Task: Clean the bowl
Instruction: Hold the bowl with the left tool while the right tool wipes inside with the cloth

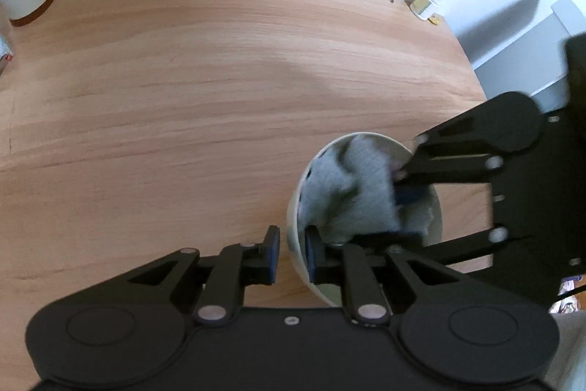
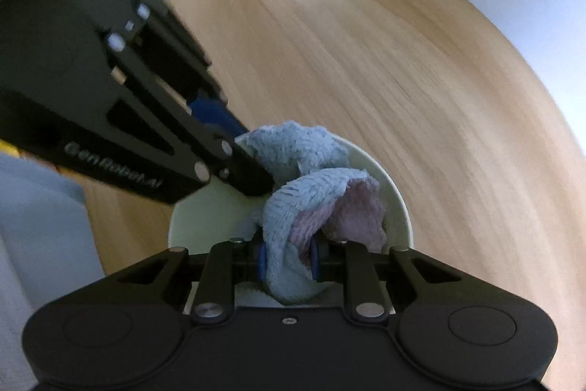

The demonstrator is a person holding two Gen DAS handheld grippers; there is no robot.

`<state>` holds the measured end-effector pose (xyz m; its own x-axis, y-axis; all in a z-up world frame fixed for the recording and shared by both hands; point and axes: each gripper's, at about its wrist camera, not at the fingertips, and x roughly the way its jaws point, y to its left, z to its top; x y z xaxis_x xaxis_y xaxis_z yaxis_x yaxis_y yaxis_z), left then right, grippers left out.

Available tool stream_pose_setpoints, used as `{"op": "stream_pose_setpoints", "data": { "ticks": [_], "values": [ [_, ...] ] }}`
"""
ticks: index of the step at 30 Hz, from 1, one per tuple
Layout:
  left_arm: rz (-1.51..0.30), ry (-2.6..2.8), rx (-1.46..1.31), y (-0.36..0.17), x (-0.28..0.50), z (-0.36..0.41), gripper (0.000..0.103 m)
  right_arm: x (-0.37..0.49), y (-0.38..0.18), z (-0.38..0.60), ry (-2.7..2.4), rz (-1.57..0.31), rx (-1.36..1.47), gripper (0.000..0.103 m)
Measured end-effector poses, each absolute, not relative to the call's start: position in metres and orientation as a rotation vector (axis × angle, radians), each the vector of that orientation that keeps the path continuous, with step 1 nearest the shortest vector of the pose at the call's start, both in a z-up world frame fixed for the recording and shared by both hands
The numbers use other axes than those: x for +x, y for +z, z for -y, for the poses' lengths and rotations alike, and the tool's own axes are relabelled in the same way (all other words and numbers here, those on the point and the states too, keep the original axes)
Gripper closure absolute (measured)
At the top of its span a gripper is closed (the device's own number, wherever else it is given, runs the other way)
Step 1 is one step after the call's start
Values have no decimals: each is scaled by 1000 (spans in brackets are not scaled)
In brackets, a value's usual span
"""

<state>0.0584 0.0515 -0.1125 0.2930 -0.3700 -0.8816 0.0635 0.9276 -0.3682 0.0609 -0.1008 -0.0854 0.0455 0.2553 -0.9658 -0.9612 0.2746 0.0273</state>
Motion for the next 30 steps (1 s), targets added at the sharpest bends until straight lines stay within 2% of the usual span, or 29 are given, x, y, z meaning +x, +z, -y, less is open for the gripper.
{"op": "stream_pose_setpoints", "data": {
  "ticks": [5, 11, 22, 30],
  "values": [
    [-1241, -324, -276, -114, 57, -51, 91, 50, -49, 120, 1055, -975, -792, 79],
    [-1245, -342, -245, -113, 60, -50, 91, 44, -63, 110, 1006, -897, -891, 79],
    [-1215, -342, -251, -114, 57, -48, 87, 57, -95, 99, 1019, -933, -896, 79],
    [-1227, -282, -281, -117, 64, -47, 97, 74, -91, 99, 1111, -1075, -814, 79]
  ]
}}
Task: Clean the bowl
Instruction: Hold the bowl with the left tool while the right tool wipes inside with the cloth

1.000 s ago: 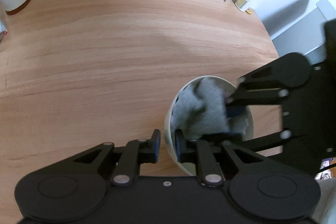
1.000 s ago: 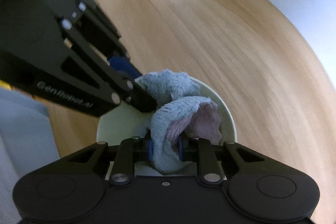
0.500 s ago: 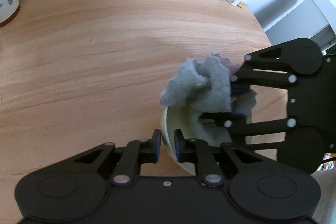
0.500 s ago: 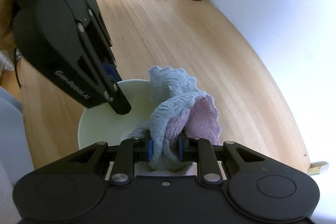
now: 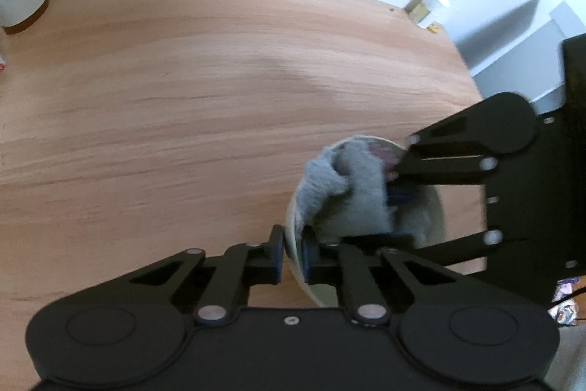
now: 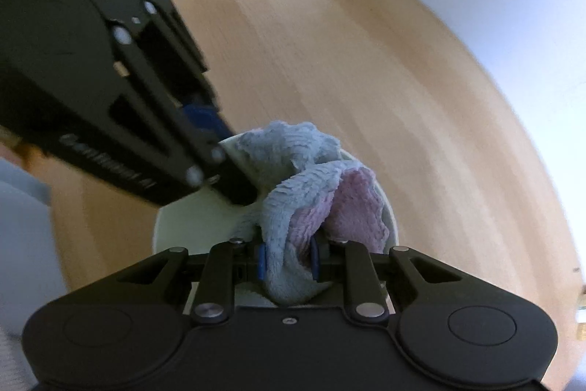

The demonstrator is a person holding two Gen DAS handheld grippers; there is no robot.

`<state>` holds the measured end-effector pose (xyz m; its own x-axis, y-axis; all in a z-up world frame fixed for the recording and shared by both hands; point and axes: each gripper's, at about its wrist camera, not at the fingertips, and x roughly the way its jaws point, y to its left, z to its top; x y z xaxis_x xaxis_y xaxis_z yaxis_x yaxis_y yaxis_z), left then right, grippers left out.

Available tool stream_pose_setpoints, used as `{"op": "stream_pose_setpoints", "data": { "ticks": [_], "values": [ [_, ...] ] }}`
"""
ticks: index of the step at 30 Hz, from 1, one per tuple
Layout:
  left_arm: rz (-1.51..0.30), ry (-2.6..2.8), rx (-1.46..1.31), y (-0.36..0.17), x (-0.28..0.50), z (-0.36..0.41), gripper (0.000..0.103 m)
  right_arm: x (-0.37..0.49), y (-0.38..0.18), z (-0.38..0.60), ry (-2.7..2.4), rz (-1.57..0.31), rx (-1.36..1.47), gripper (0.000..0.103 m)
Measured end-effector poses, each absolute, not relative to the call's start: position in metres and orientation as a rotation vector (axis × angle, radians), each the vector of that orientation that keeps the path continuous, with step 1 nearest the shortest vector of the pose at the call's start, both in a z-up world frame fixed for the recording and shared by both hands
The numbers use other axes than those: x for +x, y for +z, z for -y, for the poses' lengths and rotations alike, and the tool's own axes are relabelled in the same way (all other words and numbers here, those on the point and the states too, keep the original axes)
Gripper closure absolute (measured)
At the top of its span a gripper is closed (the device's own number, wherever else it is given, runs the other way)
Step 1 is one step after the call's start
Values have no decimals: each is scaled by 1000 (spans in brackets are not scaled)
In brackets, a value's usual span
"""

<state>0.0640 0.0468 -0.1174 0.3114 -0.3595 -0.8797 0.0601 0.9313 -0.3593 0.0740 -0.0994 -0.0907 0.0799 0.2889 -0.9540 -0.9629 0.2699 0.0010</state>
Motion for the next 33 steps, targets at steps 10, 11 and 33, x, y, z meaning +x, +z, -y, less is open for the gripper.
{"op": "stream_pose_setpoints", "data": {
  "ticks": [10, 11, 33],
  "values": [
    [-1224, -281, -241, -113, 67, -37, 98, 72, -47, 107, 1063, -1150, -858, 79],
    [-1224, -282, -237, -113, 68, -36, 98, 70, -44, 104, 1061, -1150, -881, 79],
    [-1240, -300, -392, -120, 64, -43, 95, 77, -99, 46, 1013, -1312, -1070, 79]
  ]
}}
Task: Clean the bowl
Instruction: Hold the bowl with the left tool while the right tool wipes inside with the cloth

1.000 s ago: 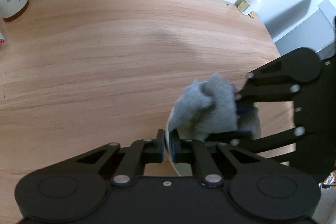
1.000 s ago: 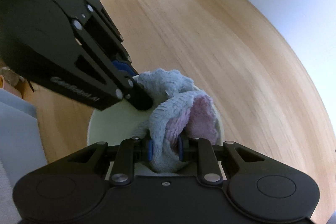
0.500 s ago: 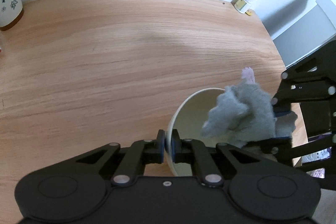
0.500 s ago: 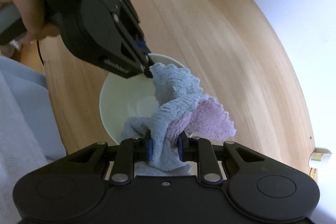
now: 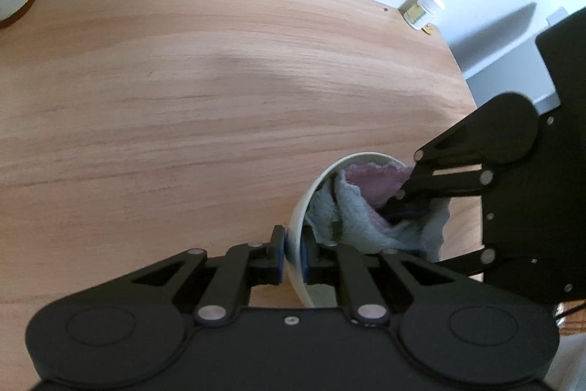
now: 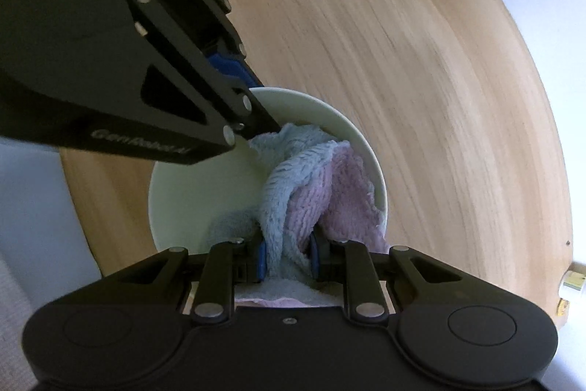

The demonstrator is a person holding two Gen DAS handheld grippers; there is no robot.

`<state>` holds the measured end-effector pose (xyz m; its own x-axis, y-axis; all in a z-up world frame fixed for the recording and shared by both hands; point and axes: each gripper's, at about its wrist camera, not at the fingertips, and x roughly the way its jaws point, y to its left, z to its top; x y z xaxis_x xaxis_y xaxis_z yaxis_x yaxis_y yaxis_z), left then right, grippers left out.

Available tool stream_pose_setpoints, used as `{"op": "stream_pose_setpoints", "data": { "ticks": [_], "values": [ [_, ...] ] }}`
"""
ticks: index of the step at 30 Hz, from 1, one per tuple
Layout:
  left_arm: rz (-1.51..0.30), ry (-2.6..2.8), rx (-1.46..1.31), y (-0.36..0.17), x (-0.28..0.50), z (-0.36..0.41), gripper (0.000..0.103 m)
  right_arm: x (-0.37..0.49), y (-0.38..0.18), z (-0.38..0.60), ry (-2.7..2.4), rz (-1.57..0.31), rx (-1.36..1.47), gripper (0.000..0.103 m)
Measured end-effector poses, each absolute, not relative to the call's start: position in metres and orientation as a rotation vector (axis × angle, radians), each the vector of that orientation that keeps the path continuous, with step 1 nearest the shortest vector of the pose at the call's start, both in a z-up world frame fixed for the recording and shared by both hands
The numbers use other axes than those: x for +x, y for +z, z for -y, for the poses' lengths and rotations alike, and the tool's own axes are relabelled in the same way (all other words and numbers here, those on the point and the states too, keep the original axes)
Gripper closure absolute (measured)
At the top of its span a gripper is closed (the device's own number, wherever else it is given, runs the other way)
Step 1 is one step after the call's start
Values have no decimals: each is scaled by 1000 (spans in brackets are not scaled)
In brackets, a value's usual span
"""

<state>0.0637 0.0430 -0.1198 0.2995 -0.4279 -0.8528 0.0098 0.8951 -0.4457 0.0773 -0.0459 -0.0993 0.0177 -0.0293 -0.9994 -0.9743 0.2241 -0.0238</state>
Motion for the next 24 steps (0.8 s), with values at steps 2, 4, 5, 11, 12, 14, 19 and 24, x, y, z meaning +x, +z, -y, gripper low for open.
{"op": "stream_pose_setpoints", "data": {
  "ticks": [2, 4, 5, 11, 12, 14, 19, 24],
  "values": [
    [-1242, -292, -423, -121, 63, -44, 95, 82, -102, 43, 1001, -1331, -984, 79],
    [-1239, -290, -433, -121, 61, -44, 94, 91, -102, 43, 979, -1362, -850, 80],
    [-1239, -288, -440, -121, 60, -44, 94, 93, -102, 43, 975, -1366, -815, 80],
    [-1236, -263, -504, -123, 57, -50, 94, 111, -86, 51, 949, -1477, -556, 79],
    [-1239, -260, -527, -124, 56, -52, 93, 113, -81, 53, 947, -1495, -520, 79],
    [-1242, -251, -560, -126, 56, -55, 92, 118, -73, 55, 943, -1520, -468, 79],
    [-1238, -226, -550, -124, 57, -51, 92, 119, -67, 56, 916, -1526, -392, 79],
    [-1240, -226, -537, -125, 61, -50, 93, 100, -83, 52, 1008, -1505, -480, 79]
  ]
}}
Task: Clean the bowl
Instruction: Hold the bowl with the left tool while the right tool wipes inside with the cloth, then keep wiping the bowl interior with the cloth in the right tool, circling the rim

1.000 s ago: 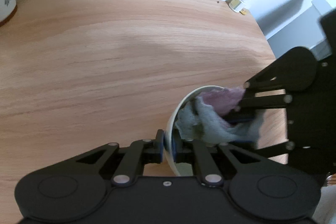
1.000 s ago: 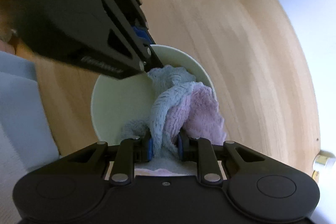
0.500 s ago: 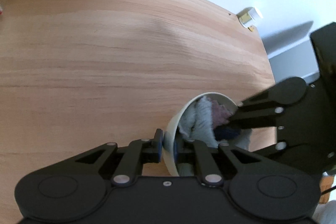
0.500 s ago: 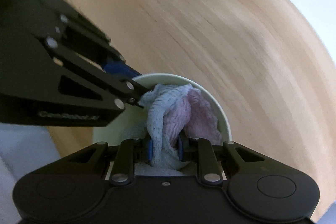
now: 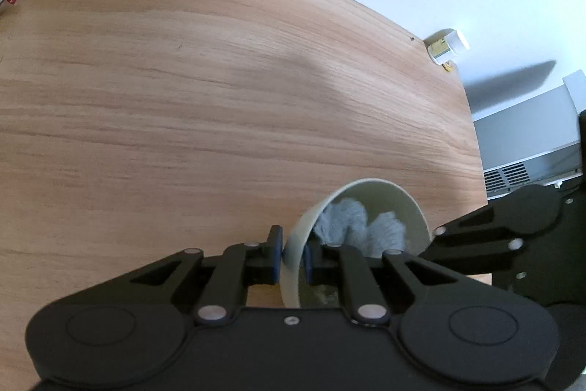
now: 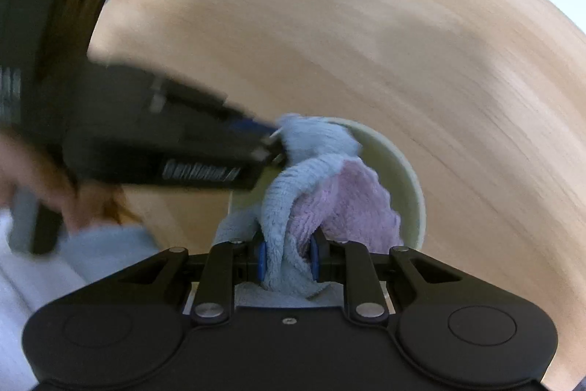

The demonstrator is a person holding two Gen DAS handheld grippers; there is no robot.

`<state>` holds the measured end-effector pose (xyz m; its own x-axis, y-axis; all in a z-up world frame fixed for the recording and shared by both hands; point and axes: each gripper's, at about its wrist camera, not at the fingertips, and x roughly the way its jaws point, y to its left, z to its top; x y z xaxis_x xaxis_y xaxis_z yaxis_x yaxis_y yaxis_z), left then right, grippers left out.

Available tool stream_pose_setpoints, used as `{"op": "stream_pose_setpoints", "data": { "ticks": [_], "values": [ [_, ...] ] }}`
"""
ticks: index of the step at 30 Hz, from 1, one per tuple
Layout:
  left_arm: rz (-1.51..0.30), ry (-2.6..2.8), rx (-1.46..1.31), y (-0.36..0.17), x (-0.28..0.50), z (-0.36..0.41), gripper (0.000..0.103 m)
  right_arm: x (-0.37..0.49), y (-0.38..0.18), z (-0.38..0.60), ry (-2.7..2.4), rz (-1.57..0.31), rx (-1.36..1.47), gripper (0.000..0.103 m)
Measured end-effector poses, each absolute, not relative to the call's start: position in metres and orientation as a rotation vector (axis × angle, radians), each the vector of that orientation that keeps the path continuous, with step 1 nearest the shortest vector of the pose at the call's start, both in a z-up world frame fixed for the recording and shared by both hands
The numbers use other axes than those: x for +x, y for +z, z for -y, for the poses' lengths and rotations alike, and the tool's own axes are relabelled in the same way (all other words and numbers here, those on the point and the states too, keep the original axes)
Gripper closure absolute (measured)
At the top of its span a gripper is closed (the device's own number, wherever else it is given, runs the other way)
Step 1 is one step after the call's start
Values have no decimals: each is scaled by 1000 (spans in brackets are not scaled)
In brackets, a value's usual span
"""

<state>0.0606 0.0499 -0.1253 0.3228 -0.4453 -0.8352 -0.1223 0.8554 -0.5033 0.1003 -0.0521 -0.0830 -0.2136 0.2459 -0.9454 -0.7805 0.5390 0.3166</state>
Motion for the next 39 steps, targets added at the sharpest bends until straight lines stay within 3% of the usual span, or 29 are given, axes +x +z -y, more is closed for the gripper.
{"op": "stream_pose_setpoints", "data": {
  "ticks": [5, 12, 17, 21, 24, 28, 32, 39],
  "values": [
    [-1233, -238, -517, -125, 60, -49, 92, 94, -97, 43, 1025, -1482, -555, 79],
    [-1246, -253, -521, -125, 61, -52, 93, 69, -103, 24, 1049, -1254, -867, 78],
    [-1258, -243, -645, -126, 55, -65, 88, 81, -96, 30, 932, -1245, -682, 78],
    [-1255, -226, -680, -128, 52, -70, 89, 85, -73, 42, 971, -1141, -469, 78],
    [-1257, -212, -659, -126, 53, -69, 91, 86, -83, 31, 1011, -1164, -428, 78],
    [-1260, -194, -619, -122, 55, -69, 92, 89, -113, 76, 1051, -1127, -420, 78],
    [-1261, -192, -604, -122, 56, -66, 93, 96, -143, 32, 1068, -1115, -448, 78],
    [-1256, -210, -592, -123, 55, -69, 92, 77, -130, 24, 1060, -1095, -609, 78]
  ]
}}
